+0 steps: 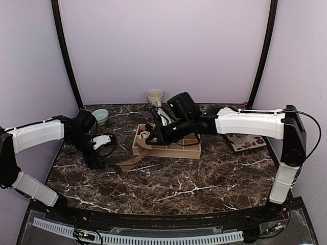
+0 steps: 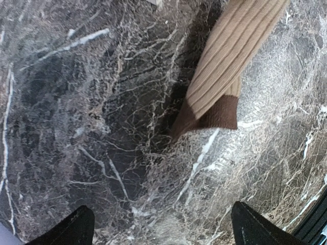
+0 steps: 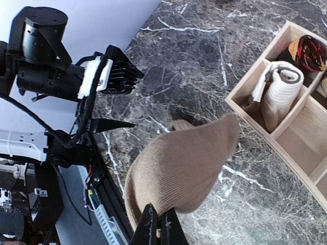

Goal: Roll the socks
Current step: Place the sock at the center of the board.

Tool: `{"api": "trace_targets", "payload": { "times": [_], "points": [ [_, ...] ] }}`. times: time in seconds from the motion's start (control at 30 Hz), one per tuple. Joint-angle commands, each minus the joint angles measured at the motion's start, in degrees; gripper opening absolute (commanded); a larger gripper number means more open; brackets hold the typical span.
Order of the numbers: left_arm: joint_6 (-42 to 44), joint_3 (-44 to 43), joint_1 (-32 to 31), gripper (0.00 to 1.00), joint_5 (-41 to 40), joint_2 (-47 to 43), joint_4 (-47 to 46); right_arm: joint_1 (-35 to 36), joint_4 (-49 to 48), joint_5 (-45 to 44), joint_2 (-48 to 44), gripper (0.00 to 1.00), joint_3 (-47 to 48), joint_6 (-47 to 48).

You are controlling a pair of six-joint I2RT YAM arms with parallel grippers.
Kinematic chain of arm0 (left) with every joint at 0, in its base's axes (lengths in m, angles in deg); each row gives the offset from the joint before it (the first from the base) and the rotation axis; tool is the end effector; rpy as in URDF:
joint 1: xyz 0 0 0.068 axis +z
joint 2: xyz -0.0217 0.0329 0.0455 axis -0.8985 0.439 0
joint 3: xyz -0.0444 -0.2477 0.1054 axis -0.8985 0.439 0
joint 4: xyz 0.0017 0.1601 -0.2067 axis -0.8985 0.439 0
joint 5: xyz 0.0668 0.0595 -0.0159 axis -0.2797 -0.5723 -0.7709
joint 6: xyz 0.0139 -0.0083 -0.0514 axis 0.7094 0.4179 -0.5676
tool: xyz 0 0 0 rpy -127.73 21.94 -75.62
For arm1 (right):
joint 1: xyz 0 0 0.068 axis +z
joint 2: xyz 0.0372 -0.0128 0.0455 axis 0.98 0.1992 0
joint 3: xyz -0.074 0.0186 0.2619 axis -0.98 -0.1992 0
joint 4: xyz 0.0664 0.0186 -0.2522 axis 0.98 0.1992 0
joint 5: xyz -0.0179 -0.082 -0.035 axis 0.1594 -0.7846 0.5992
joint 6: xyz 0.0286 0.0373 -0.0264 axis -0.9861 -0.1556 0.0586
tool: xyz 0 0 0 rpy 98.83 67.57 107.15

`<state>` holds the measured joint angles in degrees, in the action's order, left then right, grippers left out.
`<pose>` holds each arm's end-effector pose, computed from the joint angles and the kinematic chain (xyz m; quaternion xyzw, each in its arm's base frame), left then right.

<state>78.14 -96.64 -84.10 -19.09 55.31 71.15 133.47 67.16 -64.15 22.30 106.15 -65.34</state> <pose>0.2353 -0.0915 0.2106 0.4704 0.8615 -0.0430 0.1860 0.2334 0.3556 0.2726 -0.2396 0.8479 0.4302 0.1963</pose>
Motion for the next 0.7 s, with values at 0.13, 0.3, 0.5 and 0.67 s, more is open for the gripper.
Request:
{"api": "trace_targets", "payload": {
  "times": [0.13,0.3,0.5,0.67],
  "points": [
    [0.0,3.3,1.1,0.98,-2.6,-10.7,2.7,-0.2,-2.1,1.9,-11.4,0.00,-0.9,-3.2],
    [-0.4,2.8,1.8,0.98,-3.5,-12.4,3.9,-0.3,4.1,-2.5,-18.6,0.00,-3.4,-1.8],
    [-0.2,0.8,1.9,0.98,-2.9,-13.4,6.2,-1.2,14.2,-8.0,-22.5,0.00,-3.5,-0.2],
    [-0.2,-0.1,1.9,0.98,-2.0,-13.7,7.2,-2.4,17.8,-10.2,-22.0,0.00,-1.2,-0.6]
  ]
}}
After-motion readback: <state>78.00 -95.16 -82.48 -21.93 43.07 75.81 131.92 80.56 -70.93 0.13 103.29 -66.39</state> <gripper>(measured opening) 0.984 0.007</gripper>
